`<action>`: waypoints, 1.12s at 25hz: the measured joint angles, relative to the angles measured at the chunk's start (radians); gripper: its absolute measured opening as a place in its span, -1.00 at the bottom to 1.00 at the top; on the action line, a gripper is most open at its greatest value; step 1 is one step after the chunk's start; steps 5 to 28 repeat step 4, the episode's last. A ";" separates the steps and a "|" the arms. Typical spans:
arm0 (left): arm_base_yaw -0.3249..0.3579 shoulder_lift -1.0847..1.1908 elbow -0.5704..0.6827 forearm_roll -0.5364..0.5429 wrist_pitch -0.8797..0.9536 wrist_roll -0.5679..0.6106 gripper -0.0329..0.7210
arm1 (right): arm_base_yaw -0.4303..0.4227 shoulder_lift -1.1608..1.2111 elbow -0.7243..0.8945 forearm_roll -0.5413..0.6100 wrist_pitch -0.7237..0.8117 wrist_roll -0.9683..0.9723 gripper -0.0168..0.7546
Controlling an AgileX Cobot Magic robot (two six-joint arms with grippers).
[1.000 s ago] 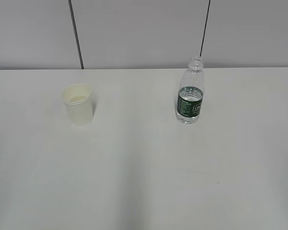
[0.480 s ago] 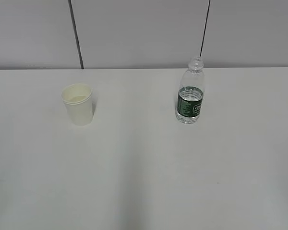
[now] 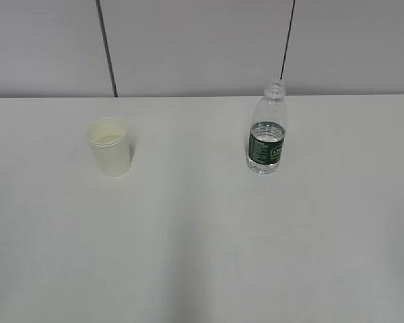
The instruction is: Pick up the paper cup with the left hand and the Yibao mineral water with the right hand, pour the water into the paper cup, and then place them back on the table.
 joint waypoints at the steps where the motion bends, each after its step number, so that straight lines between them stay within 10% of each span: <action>1: 0.000 0.000 0.000 0.000 0.000 0.000 0.13 | 0.000 0.000 0.000 0.000 0.000 0.000 0.56; 28: 0.000 0.000 0.000 0.000 0.000 0.000 0.13 | 0.000 0.000 0.000 0.000 0.000 0.002 0.56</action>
